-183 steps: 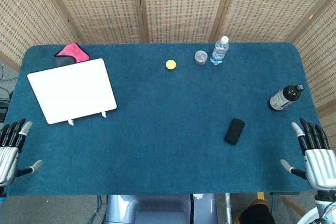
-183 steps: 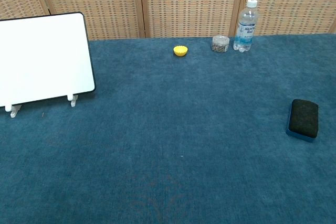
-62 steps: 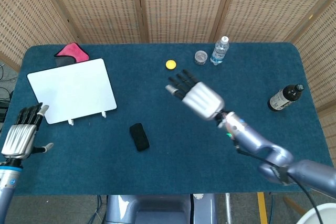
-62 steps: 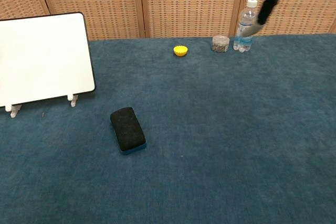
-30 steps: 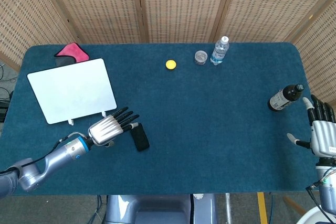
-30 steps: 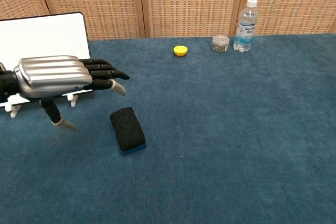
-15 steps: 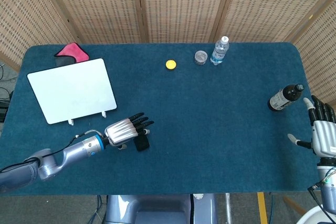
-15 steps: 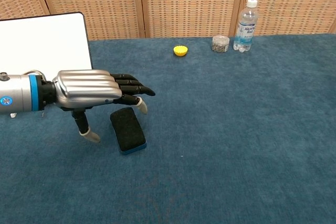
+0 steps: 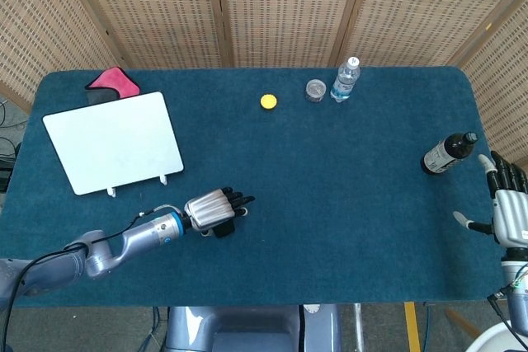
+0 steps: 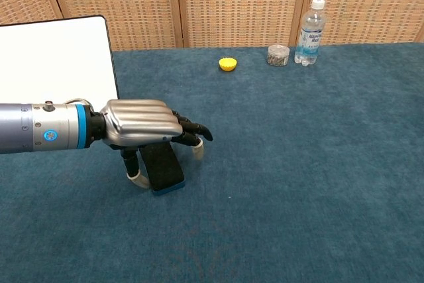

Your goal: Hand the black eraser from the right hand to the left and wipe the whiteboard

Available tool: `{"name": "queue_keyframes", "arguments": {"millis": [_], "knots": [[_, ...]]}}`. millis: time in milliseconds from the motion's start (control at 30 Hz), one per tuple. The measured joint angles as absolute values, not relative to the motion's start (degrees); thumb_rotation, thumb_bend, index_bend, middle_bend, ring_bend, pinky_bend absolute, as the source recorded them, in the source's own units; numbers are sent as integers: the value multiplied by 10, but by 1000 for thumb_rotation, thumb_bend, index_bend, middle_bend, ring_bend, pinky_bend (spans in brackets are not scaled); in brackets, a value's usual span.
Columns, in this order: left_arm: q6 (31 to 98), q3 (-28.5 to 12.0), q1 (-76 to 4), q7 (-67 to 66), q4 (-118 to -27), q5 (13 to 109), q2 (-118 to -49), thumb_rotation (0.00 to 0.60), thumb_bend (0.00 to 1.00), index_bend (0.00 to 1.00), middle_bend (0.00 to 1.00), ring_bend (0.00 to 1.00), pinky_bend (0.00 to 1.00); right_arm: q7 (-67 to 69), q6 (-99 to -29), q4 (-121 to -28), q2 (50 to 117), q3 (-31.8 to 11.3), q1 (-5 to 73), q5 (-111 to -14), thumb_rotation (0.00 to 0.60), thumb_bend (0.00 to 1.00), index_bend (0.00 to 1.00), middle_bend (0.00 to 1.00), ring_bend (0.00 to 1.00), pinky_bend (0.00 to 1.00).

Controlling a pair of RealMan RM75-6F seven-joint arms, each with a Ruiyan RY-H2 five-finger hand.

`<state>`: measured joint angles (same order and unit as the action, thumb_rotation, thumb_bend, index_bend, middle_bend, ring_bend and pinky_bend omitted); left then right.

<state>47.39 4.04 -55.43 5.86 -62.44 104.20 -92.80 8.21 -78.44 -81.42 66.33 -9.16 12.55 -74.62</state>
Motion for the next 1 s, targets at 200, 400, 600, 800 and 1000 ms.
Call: {"name": "queue_keyframes", "arguments": {"millis": [200, 400, 600, 800, 1000], "knots": [[470, 46, -559, 59, -625, 1031, -931, 600, 176, 468, 293, 387, 398, 87, -785, -816, 661, -94, 122, -750, 600, 0, 0, 0, 0, 24], [504, 47, -552, 49, -618, 1029, -934, 600, 273, 623, 425, 519, 474, 90, -786, -819, 659, -96, 120, -755, 600, 0, 0, 0, 0, 24], [544, 42, -541, 19, -608, 1029, -929, 600, 288, 646, 438, 533, 485, 91, -788, -824, 657, -96, 117, -761, 600, 0, 0, 0, 0, 24], [610, 19, -522, -76, -563, 1027, -918, 600, 283, 652, 437, 533, 485, 97, -792, -830, 653, -96, 113, -768, 600, 0, 0, 0, 0, 24], [663, -14, -478, -116, -490, 980, -900, 600, 291, 673, 448, 535, 486, 103, -795, -835, 648, -95, 110, -774, 600, 0, 0, 0, 0, 24]]}}
